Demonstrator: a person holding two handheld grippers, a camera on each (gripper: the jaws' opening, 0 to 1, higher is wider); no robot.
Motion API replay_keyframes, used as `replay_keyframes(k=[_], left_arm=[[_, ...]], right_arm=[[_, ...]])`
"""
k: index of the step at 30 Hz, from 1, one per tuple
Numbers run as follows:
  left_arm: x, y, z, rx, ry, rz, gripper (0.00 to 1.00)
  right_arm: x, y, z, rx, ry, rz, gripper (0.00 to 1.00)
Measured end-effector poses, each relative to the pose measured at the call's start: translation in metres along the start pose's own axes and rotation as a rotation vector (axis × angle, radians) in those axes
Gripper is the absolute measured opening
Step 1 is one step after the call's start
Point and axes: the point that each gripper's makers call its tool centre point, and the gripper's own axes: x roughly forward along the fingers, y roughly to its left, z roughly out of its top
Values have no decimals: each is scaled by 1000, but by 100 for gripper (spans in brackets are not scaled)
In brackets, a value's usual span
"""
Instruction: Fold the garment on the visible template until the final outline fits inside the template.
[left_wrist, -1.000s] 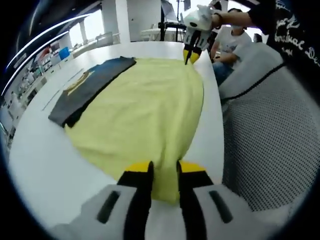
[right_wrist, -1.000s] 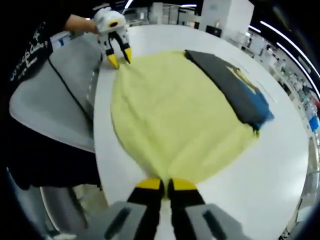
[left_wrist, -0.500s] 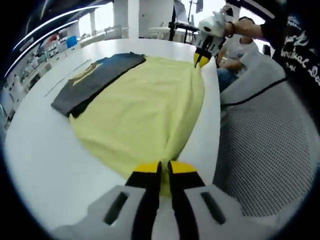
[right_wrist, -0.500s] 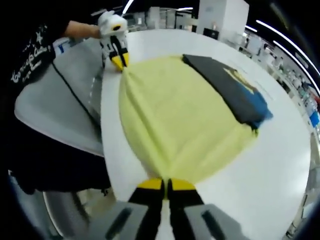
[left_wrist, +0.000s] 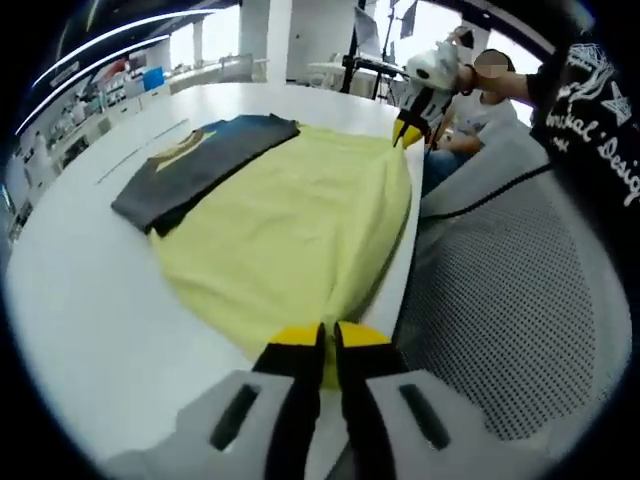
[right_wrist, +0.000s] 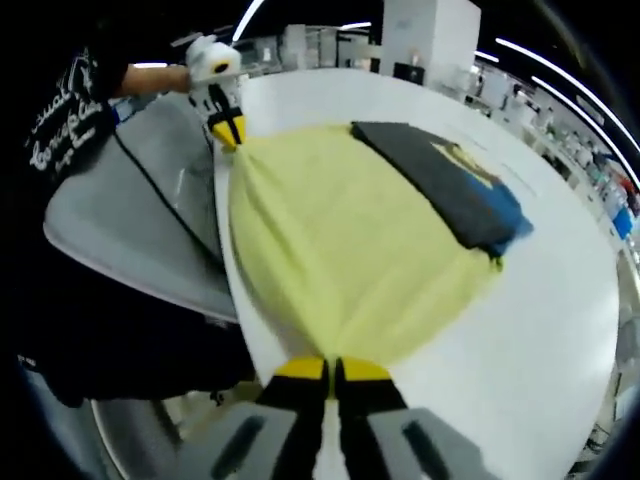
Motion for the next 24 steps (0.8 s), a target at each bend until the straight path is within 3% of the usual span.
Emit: replay_keyframes(k=[2,9,12,18,20,22,24], left_arm=[[-3,-6,-4,-6,23,-12,0],[-4,-14,-13,-27,13,4,0],[0,-12,-19,-10,36,23,0],[1,-11,-16,45,24,36,0],[2,-13,-13,101,16,23,6],[3,-18,-11,111,7,6,22],[5,-21,-12,153,17,-6,31]], right_arm=[[-4,3,0,1,-3,-7,0],[-10,8,-3,27,-30,-38,0],[-6,8,-7,40,-25,-37,0],[-5,6,-9,24,-12,-33,0],[-5,6,-9,26,-11,-34,0],[-5,6,-9,28,-8,-33,0],[-3,6,-11,28,4,-36,0]])
